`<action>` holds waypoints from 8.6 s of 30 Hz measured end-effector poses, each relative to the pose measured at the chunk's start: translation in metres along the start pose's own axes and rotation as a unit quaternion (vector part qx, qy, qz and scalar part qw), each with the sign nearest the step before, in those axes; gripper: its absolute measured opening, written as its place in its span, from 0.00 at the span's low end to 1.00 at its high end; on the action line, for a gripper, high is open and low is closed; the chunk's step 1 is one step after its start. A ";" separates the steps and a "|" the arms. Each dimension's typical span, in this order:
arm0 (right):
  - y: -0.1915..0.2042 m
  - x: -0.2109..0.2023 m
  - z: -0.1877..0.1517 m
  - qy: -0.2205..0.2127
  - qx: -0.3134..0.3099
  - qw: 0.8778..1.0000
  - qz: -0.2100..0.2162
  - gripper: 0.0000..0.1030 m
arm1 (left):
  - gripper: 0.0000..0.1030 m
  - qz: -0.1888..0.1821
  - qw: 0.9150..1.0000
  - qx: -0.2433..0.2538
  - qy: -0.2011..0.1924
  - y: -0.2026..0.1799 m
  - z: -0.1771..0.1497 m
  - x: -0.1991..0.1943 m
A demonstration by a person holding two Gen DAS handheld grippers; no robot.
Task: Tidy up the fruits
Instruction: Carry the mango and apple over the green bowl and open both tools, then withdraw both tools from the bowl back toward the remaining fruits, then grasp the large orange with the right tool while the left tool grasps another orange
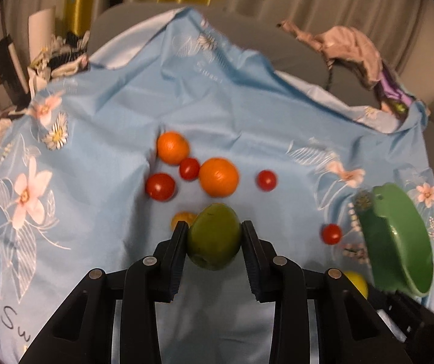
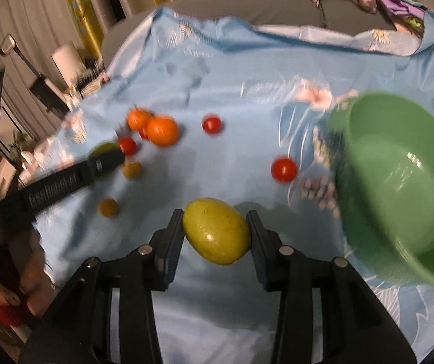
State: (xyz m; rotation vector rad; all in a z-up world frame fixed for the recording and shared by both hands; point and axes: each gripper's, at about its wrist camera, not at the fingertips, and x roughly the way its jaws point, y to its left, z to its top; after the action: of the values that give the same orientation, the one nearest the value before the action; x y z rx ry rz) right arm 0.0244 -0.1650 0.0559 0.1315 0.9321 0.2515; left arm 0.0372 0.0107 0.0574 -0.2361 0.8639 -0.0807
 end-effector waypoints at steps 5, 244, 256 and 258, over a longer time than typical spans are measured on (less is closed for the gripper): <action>-0.002 -0.026 0.032 -0.036 0.011 0.999 0.002 0.41 | 0.34 -0.012 1.000 0.006 -0.021 -0.007 0.001 -0.013; 0.006 0.106 0.083 0.079 0.059 0.994 0.045 0.44 | 0.37 0.024 0.999 -0.006 0.031 0.050 0.089 0.070; 0.004 0.097 0.086 0.070 0.055 0.995 0.047 0.44 | 0.37 0.069 0.995 0.037 0.059 0.032 0.087 0.106; 0.005 0.098 0.087 0.071 0.055 0.995 0.050 0.44 | 0.37 0.080 0.994 0.045 0.054 0.028 0.085 0.108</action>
State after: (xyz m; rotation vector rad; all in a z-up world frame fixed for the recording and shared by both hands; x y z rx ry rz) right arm 0.1499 -0.1340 0.0320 0.2649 1.0817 0.3053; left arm 0.1714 0.0351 0.0237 -0.0784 0.9808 0.0167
